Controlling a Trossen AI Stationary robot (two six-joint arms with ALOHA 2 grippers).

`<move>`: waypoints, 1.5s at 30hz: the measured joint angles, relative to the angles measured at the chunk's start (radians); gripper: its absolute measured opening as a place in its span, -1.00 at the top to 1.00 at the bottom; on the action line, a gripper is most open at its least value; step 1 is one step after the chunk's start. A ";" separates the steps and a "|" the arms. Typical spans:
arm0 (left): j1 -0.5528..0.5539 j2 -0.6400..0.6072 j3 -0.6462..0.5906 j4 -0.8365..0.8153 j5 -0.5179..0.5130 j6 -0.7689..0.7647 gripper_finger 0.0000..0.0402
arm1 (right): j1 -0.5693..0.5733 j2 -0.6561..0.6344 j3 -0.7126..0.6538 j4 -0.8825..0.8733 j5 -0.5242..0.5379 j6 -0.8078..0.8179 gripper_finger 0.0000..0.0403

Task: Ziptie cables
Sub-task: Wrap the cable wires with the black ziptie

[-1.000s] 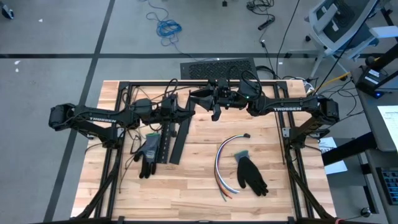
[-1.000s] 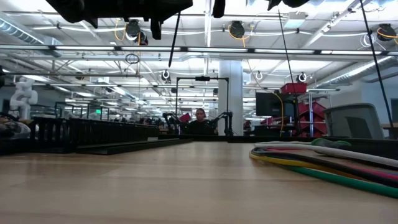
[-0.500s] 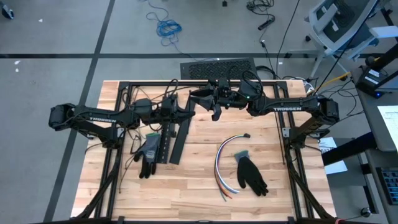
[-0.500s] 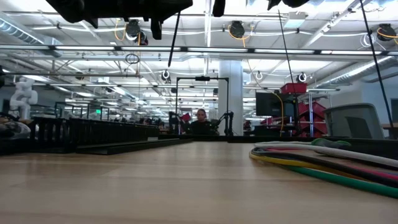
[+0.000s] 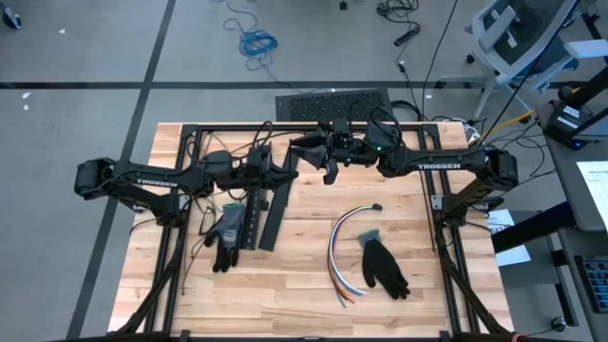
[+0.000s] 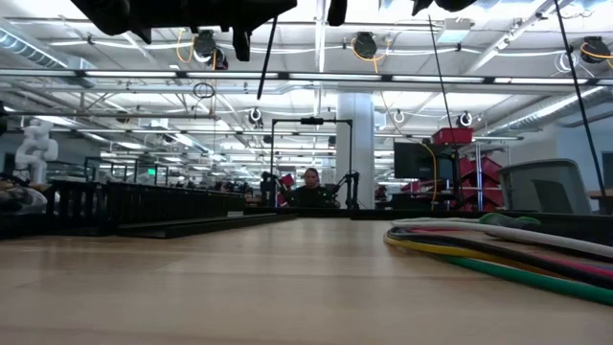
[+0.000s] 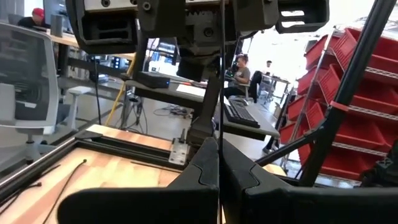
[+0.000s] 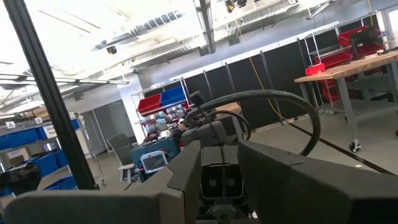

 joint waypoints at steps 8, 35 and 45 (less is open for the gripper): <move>0.000 0.000 0.000 0.001 -0.090 0.007 1.00 | 0.000 0.000 0.000 0.000 0.000 0.000 0.51; 0.002 0.039 0.051 -0.027 -0.034 0.050 1.00 | 0.000 0.000 0.000 0.015 0.000 -0.005 0.51; -0.001 0.012 0.051 -0.064 -0.069 0.059 1.00 | 0.000 0.000 0.000 0.016 0.000 -0.005 0.51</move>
